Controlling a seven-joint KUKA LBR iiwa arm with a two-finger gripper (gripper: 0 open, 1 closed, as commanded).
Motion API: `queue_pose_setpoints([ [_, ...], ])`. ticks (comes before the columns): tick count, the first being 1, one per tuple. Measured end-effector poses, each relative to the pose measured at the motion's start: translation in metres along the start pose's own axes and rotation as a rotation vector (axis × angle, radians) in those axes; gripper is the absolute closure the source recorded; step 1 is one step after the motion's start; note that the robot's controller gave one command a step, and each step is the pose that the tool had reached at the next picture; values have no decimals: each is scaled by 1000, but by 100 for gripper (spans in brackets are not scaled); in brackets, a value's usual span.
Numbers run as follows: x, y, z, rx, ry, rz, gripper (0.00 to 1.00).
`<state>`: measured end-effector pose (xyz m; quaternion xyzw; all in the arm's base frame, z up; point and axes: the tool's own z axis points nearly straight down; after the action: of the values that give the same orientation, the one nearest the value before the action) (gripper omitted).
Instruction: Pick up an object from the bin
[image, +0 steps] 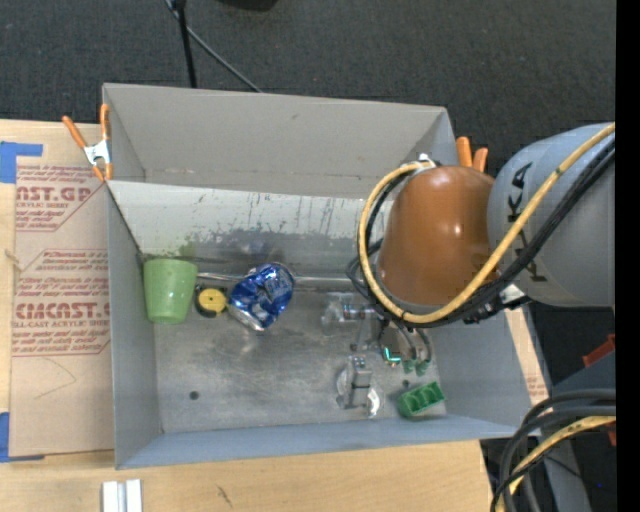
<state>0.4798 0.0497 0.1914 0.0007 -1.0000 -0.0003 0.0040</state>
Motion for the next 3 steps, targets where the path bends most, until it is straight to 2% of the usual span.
queue_pose_setpoints([
  [1, -68, 27, 10, -1, -13, -19, 0],
  [2, -64, 83, 57, -1, -6, -97, 0],
  [3, -90, 24, 55, 4, -11, -223, 0],
])
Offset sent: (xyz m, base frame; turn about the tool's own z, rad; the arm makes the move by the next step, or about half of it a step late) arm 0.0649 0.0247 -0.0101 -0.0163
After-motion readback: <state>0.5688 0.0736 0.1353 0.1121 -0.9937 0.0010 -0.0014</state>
